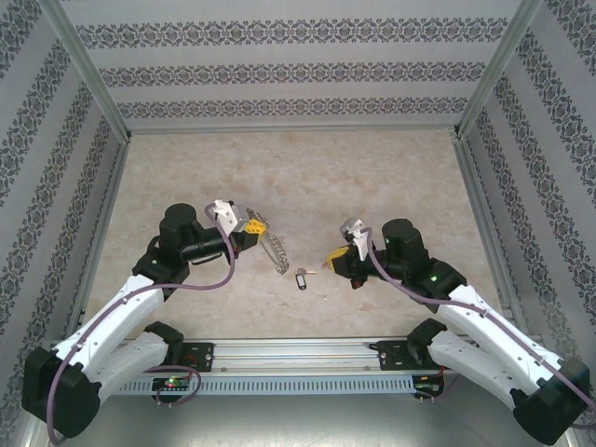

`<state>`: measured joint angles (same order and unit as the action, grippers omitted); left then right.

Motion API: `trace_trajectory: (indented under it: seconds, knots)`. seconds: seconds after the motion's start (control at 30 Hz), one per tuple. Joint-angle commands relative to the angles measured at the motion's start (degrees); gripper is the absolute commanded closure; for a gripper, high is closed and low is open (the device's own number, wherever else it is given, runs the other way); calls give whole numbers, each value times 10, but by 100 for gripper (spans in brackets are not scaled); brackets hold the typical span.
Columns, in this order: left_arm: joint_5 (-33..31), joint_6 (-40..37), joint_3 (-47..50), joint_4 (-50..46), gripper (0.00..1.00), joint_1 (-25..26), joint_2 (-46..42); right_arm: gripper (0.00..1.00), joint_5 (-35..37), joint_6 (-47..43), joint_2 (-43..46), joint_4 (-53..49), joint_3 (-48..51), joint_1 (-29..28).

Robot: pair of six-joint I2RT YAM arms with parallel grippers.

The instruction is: Put the keys on the keyring

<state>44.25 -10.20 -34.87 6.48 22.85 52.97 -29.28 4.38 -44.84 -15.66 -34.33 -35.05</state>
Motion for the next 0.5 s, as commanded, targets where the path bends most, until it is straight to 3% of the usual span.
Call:
trace_trajectory:
  seconds: [0.0, 0.23, 0.47]
  knots:
    - [73, -34, -35, 25, 100, 20, 19, 100, 55, -69, 9, 34, -12, -19]
    - [114, -87, -82, -13, 100, 70, 91, 100, 71, -188, 26, 20, -35, -31]
    - [107, -95, -86, -9, 100, 84, 125, 100, 54, -171, 21, 61, -32, -37]
